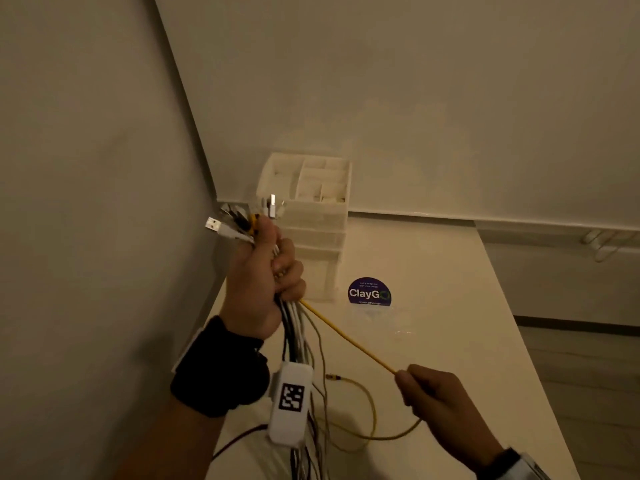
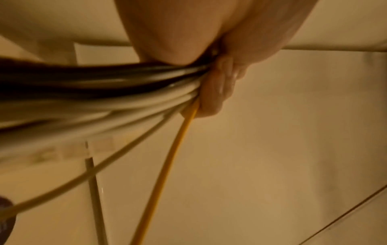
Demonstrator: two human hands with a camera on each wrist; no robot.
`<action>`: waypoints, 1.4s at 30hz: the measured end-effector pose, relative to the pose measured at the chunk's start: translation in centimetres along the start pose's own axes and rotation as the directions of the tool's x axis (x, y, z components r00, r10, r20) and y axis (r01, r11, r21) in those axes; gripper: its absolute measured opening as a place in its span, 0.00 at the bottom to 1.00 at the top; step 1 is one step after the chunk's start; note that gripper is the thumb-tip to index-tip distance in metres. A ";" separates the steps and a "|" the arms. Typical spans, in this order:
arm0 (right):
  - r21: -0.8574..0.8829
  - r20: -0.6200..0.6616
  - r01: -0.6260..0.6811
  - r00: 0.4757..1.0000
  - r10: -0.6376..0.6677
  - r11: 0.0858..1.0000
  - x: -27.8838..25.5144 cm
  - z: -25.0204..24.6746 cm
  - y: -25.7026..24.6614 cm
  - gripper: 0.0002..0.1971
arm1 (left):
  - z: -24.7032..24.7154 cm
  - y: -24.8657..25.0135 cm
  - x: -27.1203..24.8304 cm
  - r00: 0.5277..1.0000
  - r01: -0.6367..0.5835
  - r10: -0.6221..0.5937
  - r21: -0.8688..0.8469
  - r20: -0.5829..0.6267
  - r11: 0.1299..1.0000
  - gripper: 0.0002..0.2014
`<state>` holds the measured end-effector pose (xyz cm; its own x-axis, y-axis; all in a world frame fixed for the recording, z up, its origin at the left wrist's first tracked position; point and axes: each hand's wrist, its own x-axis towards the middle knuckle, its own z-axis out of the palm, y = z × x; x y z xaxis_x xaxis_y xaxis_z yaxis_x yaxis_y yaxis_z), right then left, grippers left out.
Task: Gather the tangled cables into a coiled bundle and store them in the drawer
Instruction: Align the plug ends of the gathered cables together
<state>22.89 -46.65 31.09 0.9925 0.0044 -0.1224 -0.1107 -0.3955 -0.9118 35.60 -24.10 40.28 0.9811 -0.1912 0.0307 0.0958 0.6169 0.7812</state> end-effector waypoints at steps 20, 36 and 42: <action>0.331 -0.088 0.230 0.973 -0.213 0.915 2.7 -1.2 -7.3 0.18 | 2.7 -5.5 -3.6 0.989 -0.051 -0.048 0.615 0.143 0.787 0.13; 0.140 -0.251 0.164 0.960 -0.125 0.977 1.1 -0.9 -4.4 0.22 | -0.6 -1.7 -2.9 0.900 -0.177 0.362 0.554 -0.243 0.813 0.13; 0.241 -0.205 0.266 0.954 -0.218 0.933 2.7 -0.6 -8.1 0.19 | 3.6 -3.5 -5.0 0.936 -0.344 0.180 0.675 0.303 0.653 0.09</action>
<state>26.48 -44.03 38.37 0.9818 -0.0980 0.1629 0.1477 -0.1465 -0.9781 29.80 -28.04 39.64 0.8844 -0.2989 0.3585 -0.3889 -0.0470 0.9201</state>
